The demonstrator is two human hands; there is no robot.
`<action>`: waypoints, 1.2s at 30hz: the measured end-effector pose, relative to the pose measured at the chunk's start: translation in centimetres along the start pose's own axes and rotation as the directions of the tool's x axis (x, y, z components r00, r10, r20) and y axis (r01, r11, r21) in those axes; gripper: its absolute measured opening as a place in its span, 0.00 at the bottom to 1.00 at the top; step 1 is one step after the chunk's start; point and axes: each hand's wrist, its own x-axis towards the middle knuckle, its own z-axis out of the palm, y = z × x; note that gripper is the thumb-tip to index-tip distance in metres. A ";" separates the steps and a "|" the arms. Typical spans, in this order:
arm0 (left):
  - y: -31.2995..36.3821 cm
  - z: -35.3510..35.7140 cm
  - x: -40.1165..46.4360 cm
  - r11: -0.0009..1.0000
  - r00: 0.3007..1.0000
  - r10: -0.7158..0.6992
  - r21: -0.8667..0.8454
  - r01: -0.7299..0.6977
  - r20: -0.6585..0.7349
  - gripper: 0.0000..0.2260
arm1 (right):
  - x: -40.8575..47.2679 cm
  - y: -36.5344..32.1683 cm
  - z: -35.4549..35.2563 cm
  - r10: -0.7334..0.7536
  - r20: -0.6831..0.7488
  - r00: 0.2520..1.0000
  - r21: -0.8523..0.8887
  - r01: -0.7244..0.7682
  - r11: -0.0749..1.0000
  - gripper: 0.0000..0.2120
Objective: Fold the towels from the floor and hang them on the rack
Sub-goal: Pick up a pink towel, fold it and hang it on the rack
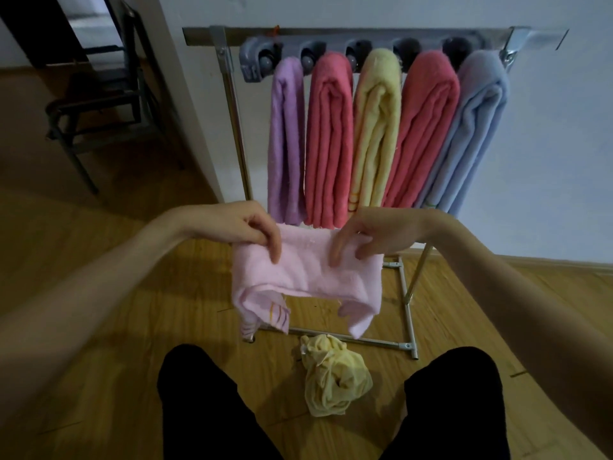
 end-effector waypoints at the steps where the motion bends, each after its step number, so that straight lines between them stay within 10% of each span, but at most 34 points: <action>1: 0.0 -0.3 0.0 0.999 0.999 -0.033 0.024 0.033 0.011 0.15 | 0.4 -0.2 -0.3 0.038 -0.029 0.999 -0.050 -0.040 0.998 0.25; 7: 0.2 -1.9 0.1 0.944 0.929 -0.080 0.272 0.187 -0.361 0.16 | 3.2 -1.5 -1.3 0.105 -0.460 0.882 -0.230 -0.232 0.945 0.23; 13: -0.8 -3.0 1.2 0.881 0.592 0.144 0.376 0.289 -0.793 0.21 | 6.2 -2.4 -3.1 -0.080 -0.785 0.614 -0.293 -0.255 0.922 0.19; 18: -0.1 -6.8 1.9 0.814 0.394 0.309 0.455 0.361 -0.866 0.24 | 7.8 -4.4 -6.0 -0.125 -0.916 0.382 -0.242 -0.274 0.931 0.18; 31: 1.3 -16.6 5.4 0.796 0.307 0.415 0.505 0.333 -0.857 0.27 | 13.5 -5.9 -11.4 -0.146 -0.989 -0.031 -0.129 -0.316 0.940 0.22; 36: -0.7 -17.6 8.0 0.778 0.387 0.503 0.600 0.186 -0.773 0.25 | 17.1 -3.9 -11.0 -0.051 -0.997 -0.065 -0.053 0.022 0.998 0.19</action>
